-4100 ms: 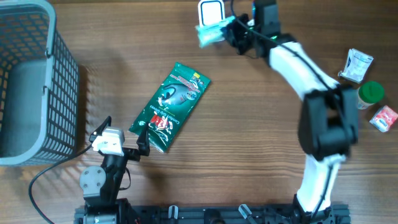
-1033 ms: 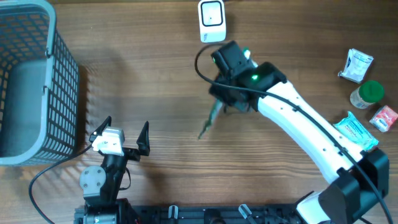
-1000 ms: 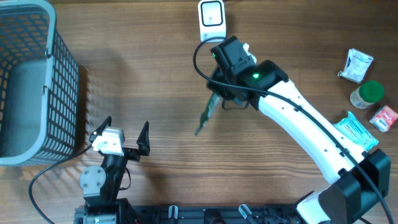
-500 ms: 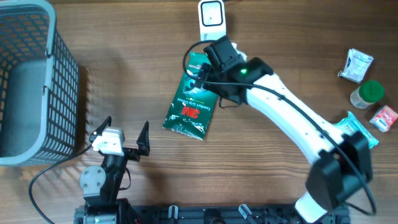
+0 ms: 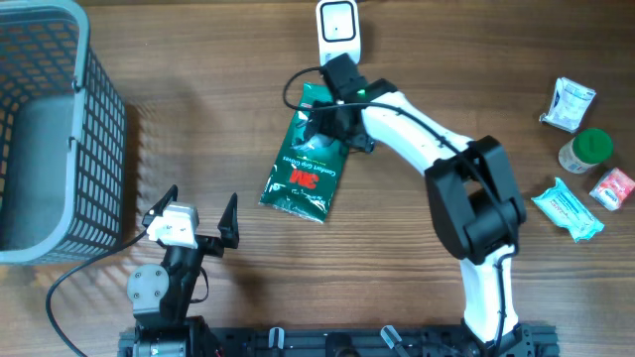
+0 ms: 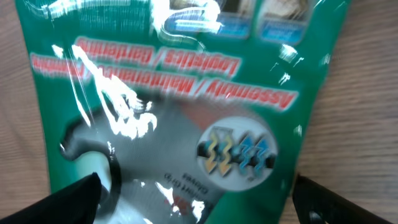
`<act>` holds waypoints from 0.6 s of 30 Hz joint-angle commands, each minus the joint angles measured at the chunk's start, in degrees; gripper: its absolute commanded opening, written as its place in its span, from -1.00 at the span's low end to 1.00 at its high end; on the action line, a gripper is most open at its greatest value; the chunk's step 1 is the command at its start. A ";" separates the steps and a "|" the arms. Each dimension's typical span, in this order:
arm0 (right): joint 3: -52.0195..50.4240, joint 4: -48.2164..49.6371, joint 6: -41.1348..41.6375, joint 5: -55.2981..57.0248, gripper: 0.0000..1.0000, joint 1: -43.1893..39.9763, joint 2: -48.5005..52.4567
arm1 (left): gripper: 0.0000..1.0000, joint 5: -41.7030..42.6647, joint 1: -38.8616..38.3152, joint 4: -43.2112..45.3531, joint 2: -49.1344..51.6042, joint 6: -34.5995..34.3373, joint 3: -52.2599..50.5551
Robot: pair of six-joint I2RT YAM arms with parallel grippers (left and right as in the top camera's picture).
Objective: Scan the item barcode
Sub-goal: 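Lift the green gloves bag up to the white scanner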
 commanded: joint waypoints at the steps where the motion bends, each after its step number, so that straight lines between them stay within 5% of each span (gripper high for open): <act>1: -0.76 -4.57 -0.55 -1.60 0.99 2.38 6.67 | 1.00 0.09 0.35 0.09 -0.26 0.04 -0.31; 4: -0.76 -8.15 0.61 -2.12 0.88 0.44 9.53 | 1.00 0.09 0.35 0.09 -0.26 0.04 -0.31; 7: -0.76 -12.59 0.39 1.49 -0.82 -2.73 12.72 | 1.00 0.09 0.35 0.09 -0.26 0.04 -0.31; 12: 1.70 -13.84 -5.46 2.23 -0.91 -3.06 14.19 | 1.00 0.09 0.35 0.09 -0.26 0.04 -0.31; 18: 15.15 -32.39 -2.21 -0.81 -0.91 -3.17 2.21 | 1.00 0.09 0.35 0.09 -0.26 0.04 -0.31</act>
